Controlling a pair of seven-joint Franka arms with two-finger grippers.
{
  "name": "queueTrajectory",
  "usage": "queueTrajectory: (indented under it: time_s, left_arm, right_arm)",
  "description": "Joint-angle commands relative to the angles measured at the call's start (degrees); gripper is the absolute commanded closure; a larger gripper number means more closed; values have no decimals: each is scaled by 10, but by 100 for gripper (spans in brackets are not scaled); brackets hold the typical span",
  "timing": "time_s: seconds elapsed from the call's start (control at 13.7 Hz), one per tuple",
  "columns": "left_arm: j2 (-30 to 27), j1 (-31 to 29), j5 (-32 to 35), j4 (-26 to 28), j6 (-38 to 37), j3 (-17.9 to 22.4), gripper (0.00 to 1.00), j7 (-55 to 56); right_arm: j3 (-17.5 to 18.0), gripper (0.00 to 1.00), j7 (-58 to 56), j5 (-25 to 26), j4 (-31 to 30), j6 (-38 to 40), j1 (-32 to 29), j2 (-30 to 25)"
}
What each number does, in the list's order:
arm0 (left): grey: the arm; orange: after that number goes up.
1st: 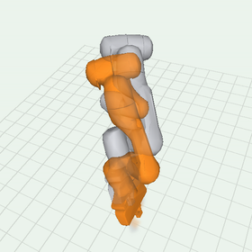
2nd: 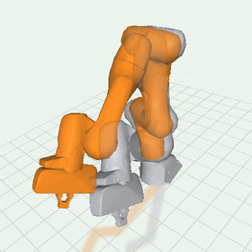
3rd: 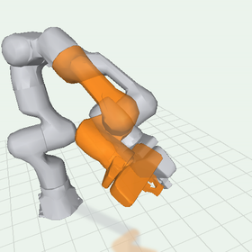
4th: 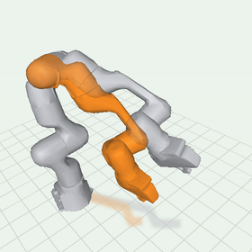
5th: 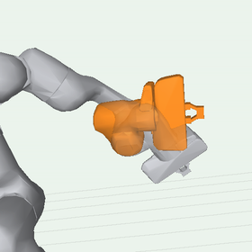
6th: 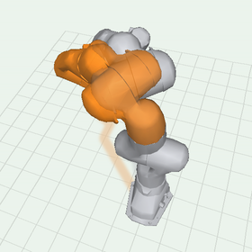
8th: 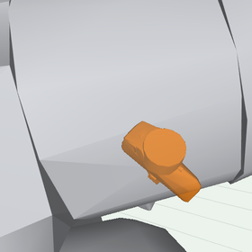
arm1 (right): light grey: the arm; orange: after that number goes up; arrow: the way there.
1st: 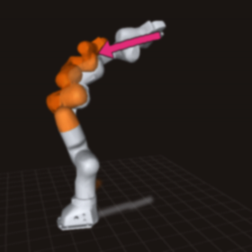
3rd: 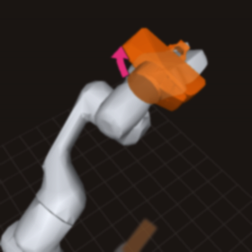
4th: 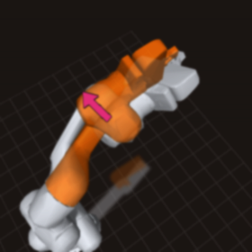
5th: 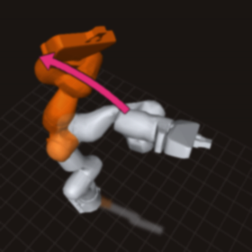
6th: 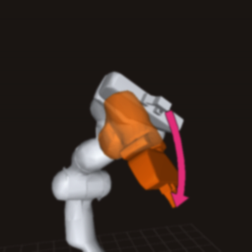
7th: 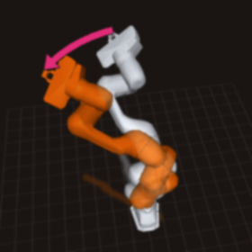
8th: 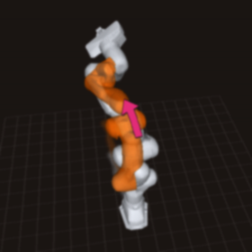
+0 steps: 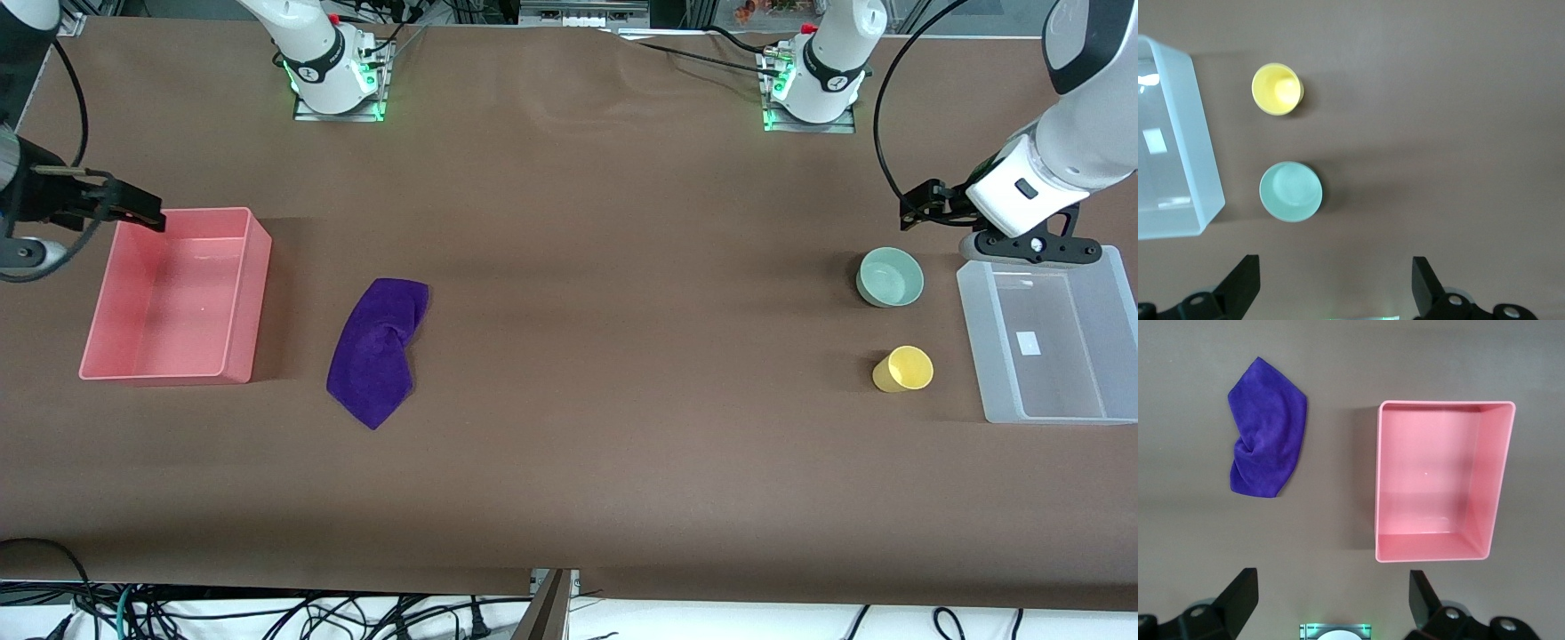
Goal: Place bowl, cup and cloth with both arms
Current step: 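Grasp the purple cloth with the right gripper while the left gripper grasps the bowl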
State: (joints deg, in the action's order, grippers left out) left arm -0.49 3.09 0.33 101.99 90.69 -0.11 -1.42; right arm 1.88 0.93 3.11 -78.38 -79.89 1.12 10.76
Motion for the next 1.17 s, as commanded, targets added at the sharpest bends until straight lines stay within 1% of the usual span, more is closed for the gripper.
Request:
queueTrajectory:
  time_s: [0.0,0.07,0.15,0.22,0.29,0.36,0.51,0.66,0.8,0.88,1.02,1.09]
  left_arm:
    - [29,-26,-9,-6,-40,6,0,-69]
    - [41,-36,1,-6,-40,7,0,-88]
    - [49,-51,25,-2,-33,6,0,-109]
    - [61,-59,33,3,-20,6,0,-150]
    - [69,-73,34,21,16,6,0,-194]
    - [72,-89,34,50,67,6,0,-226]
    - [72,-97,34,139,191,6,0,-264]
    - [74,-100,48,219,308,6,0,-296]
    - [92,-113,68,280,423,6,0,-315]
    - [111,-117,71,293,466,6,0,-331]
    - [163,-147,72,295,540,5,0,-407]
    - [184,-160,72,296,569,5,3,-433]
  right_arm:
    - [3,0,-7,2,-32,-32,7,11]
    - [8,0,-7,1,-56,-55,11,15]
    - [27,0,-7,1,-77,-80,10,26]
    - [38,0,-1,0,-98,-105,10,35]
    - [48,0,3,0,-120,-135,11,44]
    - [57,0,4,0,-140,-162,11,58]
    - [64,0,5,0,-164,-217,19,96]
    - [65,0,53,0,-183,-278,33,131]
    - [65,0,92,0,-204,-348,52,161]
    - [65,0,103,1,-210,-374,57,173]
    - [65,0,112,0,-229,-430,60,197]
    - [65,0,113,0,-247,-471,60,205]
